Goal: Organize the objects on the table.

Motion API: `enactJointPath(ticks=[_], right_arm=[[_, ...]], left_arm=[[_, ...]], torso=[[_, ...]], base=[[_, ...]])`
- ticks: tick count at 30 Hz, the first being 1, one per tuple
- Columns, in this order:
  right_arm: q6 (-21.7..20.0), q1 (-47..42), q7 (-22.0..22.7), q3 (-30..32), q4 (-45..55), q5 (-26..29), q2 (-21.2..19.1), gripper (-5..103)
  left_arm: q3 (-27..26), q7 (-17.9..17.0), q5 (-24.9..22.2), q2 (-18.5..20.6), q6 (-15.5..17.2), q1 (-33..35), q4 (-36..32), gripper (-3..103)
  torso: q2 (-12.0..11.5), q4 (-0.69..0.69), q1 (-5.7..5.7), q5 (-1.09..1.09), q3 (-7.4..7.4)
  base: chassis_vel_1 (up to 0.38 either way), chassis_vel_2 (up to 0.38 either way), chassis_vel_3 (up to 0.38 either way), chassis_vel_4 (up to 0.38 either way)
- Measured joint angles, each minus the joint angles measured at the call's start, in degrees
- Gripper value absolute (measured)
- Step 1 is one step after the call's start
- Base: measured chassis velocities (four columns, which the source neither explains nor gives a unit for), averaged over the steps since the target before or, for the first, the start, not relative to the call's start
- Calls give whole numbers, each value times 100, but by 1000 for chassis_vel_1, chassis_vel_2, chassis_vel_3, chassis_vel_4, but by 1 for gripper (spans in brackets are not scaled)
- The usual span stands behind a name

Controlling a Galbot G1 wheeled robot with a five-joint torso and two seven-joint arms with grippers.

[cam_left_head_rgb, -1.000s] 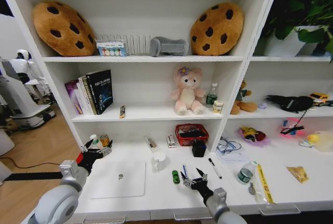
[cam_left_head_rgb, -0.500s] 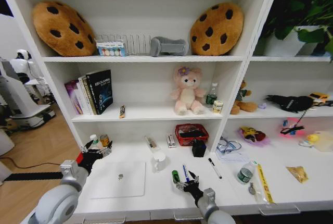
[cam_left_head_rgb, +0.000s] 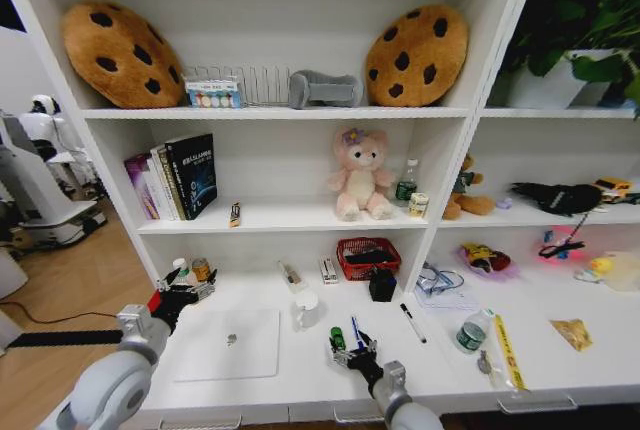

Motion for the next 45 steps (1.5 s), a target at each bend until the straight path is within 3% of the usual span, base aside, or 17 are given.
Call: enactJointPath(ticks=[21,33,35,42,45], right_arm=[[-56,215,110,-317,-174,0,-27,93],[-112,215,218,-359,-190,3,-32,69],[-114,174,221,-358,-186,-7,-34,59],[-115,155,231,-335,-171,-8,-56,40],[-115,149,233,-322,-166,-6,-62,40]], left_arm=[[91,16,-66,42,0,-115,102,100],[119,27,-83,49,0,-158,140,100],[124,28,-90,48,0,-167,146,100],[125,28,-109,45,0,-168,148,100],[125,28,-110,38,0,-166,147,100]], torso=[[0,0,0,0,0],[0,0,0,0,0],[0,0,0,0,0],[1,0,0,0,0],[1,0,0,0,0]], base=[[0,0,0,0],[0,0,0,0],[0,0,0,0],[0,0,0,0],[0,0,0,0]])
